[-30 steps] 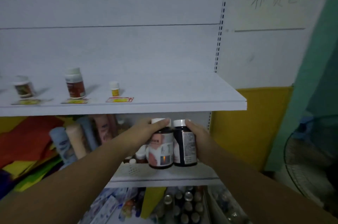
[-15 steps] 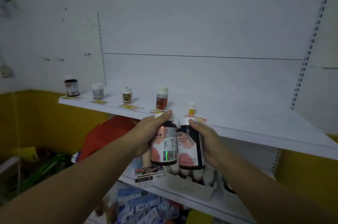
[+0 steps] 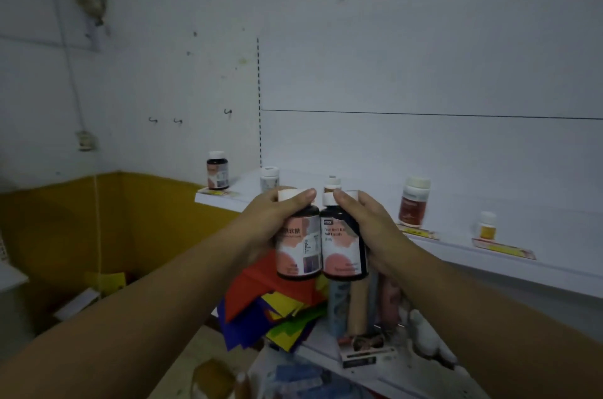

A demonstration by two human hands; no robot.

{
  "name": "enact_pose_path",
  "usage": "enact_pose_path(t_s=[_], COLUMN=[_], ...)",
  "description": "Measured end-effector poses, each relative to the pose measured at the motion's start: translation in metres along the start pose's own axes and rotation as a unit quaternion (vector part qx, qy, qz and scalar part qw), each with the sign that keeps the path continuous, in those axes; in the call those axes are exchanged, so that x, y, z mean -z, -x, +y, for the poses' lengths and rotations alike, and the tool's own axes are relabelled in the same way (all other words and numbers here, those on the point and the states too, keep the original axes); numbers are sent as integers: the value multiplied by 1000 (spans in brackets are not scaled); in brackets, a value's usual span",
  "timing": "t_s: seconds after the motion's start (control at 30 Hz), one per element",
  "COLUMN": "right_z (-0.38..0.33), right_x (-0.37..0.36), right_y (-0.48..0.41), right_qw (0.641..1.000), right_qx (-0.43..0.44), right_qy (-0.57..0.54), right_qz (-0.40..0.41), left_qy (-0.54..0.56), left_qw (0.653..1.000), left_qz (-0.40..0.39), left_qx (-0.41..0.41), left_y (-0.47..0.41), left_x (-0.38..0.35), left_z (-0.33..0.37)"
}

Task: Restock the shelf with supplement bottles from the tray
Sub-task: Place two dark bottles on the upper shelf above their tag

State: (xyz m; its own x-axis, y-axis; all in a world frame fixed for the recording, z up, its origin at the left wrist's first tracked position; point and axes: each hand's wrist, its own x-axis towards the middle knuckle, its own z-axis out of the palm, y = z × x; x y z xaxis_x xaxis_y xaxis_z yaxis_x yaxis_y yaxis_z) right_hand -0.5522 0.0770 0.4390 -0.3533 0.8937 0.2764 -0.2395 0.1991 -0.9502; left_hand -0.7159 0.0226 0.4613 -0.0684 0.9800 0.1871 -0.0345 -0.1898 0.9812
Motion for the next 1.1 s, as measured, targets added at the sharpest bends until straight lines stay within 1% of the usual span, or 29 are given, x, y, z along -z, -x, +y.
enact_pose_path(t_s=[0.1,0.2,0.33,0.47,0.57,0.7,0.8,0.87,0.97,1.1], right_z=[8,16,22,20,17,18,18,19,28,46], right_x=[-31,-53,-71,-88,-103,-121,-131,-138,-148,-163], right_y=[-25,-53,-102,-157,-195,-248,-283,-305,-336,-371], right_qw=[999,993,984,975,970,968,968,963,955,946], right_qx=[11,18,16,25,39,69,91,97,88,39], right_qy=[48,114,172,204,222,232,231,250,284,323], right_qz=[-2,-14,-53,-87,-95,-69,-37,-22,-4,18], left_qy=[-17,-38,-83,-140,-197,-248,-247,-233,-203,-183], left_qw=[999,998,994,986,974,957,952,951,949,955], left_qz=[31,40,65,94,114,142,165,181,201,181], left_qx=[-5,-3,-3,-15,-18,-41,-68,-93,-134,-148], left_y=[-18,-39,-66,-100,-126,-173,-207,-233,-272,-323], left_x=[42,79,121,157,180,216,241,258,282,314], left_z=[1,0,-3,8,30,56,72,83,96,89])
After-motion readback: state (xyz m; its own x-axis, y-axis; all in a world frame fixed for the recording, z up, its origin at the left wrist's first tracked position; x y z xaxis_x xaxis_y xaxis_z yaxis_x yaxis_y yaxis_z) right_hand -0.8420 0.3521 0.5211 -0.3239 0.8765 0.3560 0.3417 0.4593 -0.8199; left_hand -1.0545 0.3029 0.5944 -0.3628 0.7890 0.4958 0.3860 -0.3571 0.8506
